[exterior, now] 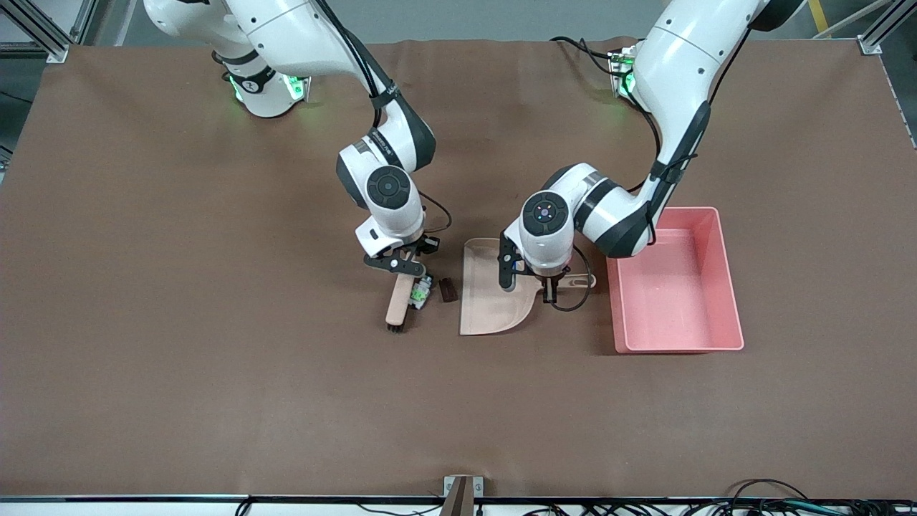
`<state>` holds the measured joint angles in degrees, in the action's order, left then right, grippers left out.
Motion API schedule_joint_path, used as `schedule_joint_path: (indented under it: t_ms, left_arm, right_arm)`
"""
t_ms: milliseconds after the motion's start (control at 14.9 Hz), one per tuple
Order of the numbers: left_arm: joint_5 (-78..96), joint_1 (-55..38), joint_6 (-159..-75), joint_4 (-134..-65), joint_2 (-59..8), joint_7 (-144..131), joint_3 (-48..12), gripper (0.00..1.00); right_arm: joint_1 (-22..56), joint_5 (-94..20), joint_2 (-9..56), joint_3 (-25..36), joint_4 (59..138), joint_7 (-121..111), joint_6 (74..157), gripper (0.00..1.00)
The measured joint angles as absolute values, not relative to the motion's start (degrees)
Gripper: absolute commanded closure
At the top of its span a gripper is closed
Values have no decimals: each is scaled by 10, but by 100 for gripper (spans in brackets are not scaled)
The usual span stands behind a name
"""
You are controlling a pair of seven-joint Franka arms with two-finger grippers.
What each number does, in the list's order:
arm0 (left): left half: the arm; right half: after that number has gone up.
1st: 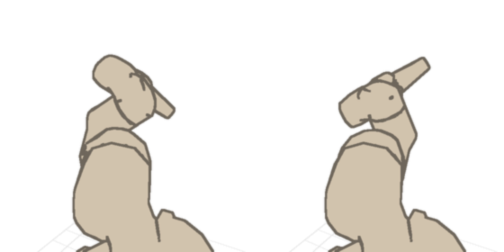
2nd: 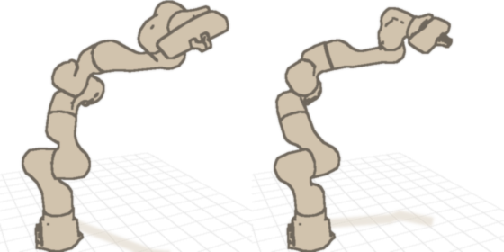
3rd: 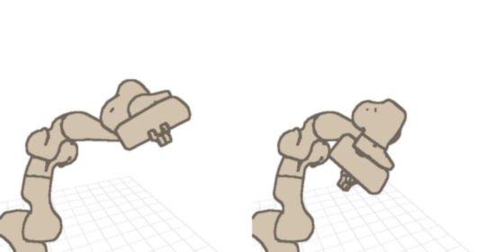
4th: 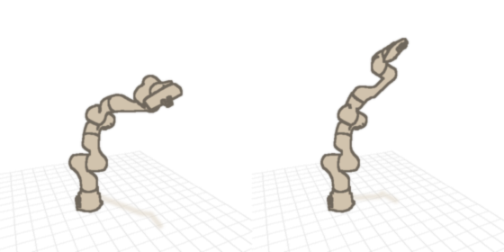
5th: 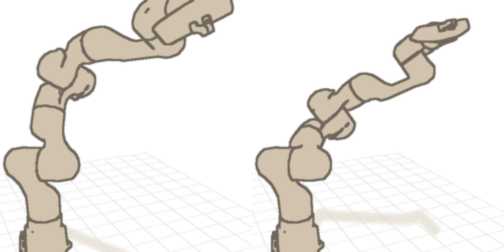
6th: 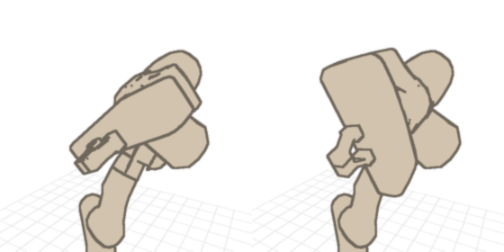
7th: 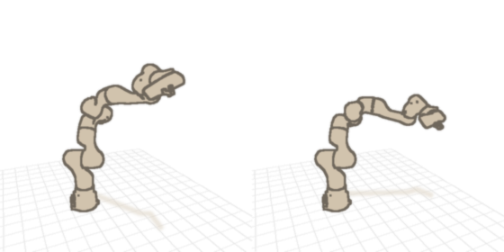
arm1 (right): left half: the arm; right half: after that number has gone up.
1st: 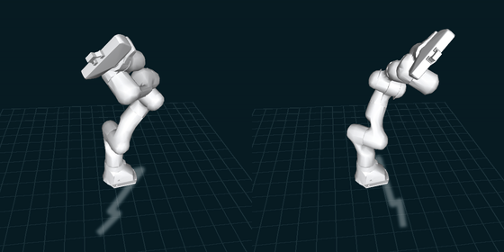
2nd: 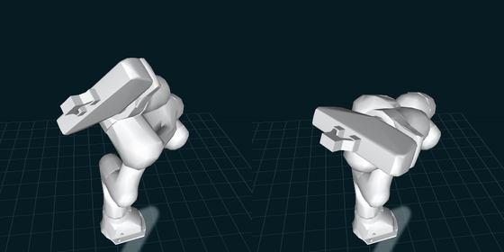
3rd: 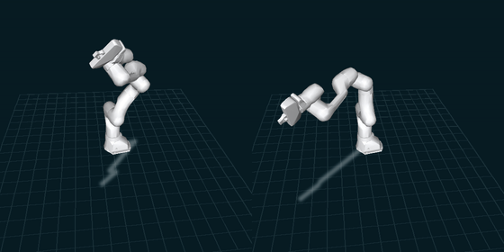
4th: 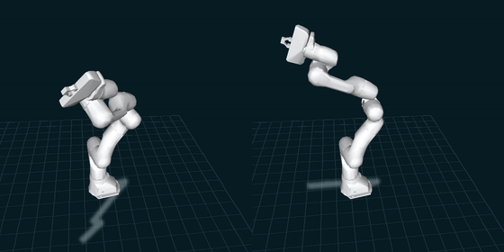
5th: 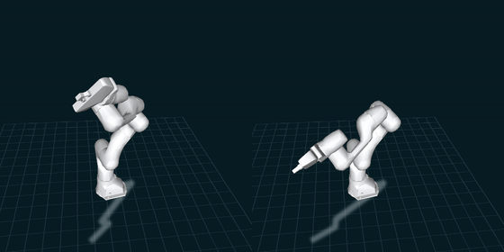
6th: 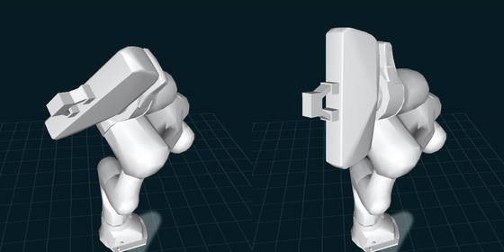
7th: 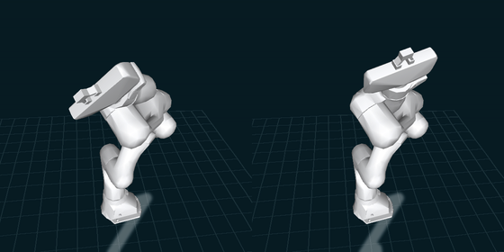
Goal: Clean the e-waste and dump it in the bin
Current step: 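Sweep the switch and capacitor into the dustpan with the right gripper's brush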
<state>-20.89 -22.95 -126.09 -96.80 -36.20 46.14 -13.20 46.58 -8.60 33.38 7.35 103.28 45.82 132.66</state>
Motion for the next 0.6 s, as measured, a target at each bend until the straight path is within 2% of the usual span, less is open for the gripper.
schedule_joint_path:
  t_ms: [268,603]
  left_arm:
    - [-209,-229,-1261,-968,-362,461,-132,89]
    - [-209,-229,-1261,-968,-362,461,-132,89]
  right_arm:
    - [466,-86,335,72,1028,446,1316,100]
    - [467,-86,336,72,999,445,1261,100]
